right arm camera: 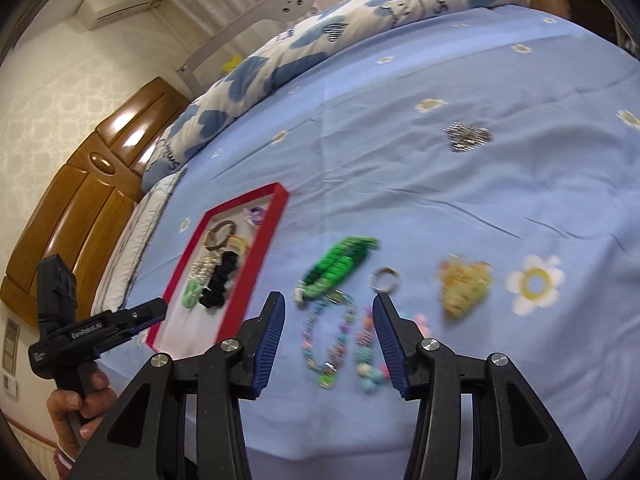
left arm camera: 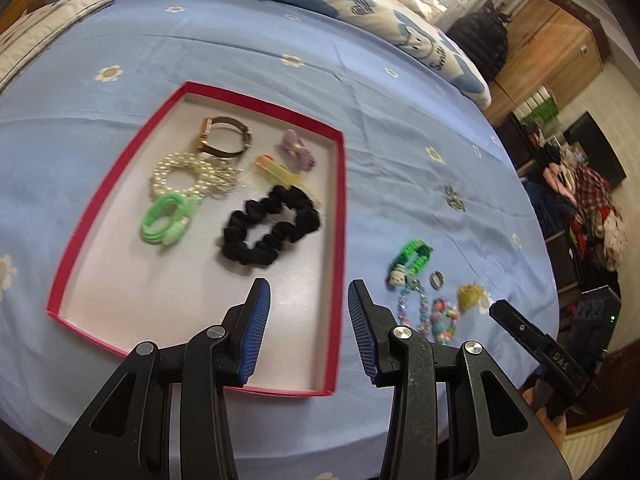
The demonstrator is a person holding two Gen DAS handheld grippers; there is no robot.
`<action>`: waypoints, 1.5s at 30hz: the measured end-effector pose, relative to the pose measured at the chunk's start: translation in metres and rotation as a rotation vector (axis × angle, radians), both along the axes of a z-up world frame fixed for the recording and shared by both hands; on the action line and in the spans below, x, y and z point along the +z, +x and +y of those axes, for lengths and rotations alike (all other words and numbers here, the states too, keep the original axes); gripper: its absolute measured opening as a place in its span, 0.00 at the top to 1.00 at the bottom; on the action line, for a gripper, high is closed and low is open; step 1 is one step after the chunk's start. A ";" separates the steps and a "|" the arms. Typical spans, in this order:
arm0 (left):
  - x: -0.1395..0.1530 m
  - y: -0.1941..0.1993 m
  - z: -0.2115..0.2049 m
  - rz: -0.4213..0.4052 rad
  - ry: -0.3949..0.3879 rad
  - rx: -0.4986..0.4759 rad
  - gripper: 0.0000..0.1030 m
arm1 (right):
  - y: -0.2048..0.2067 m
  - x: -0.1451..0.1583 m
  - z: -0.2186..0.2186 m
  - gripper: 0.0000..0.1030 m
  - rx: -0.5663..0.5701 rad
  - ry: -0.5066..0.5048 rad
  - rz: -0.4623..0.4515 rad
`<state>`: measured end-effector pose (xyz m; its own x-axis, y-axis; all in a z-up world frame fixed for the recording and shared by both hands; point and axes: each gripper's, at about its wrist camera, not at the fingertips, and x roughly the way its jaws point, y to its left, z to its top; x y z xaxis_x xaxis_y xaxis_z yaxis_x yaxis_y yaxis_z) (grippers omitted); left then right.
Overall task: Organize jewelry
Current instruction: 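Move both open grippers toward the green braided tie and yellow claw clip, then grasp the green braided hair tie with the left gripper while the right grasps the yellow claw clip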
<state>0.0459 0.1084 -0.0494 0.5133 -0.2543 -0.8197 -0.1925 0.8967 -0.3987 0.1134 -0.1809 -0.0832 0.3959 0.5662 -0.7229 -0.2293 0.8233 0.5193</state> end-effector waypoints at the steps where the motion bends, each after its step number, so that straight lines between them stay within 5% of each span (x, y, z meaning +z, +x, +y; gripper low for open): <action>1: 0.000 0.001 -0.004 0.000 0.003 -0.010 0.62 | -0.001 -0.001 -0.005 0.53 -0.006 -0.006 0.002; 23: -0.010 0.046 -0.093 0.040 0.112 -0.252 0.53 | 0.008 -0.031 -0.040 0.45 -0.083 -0.096 0.047; 45: -0.068 0.113 -0.146 0.146 0.182 -0.406 0.57 | 0.033 -0.052 -0.036 0.48 -0.056 -0.160 0.056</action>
<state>0.1588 -0.0373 -0.1177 0.2780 -0.2558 -0.9259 0.1458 0.9640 -0.2225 0.1467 -0.2170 -0.1351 0.3805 0.4203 -0.8238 -0.1552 0.9071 0.3912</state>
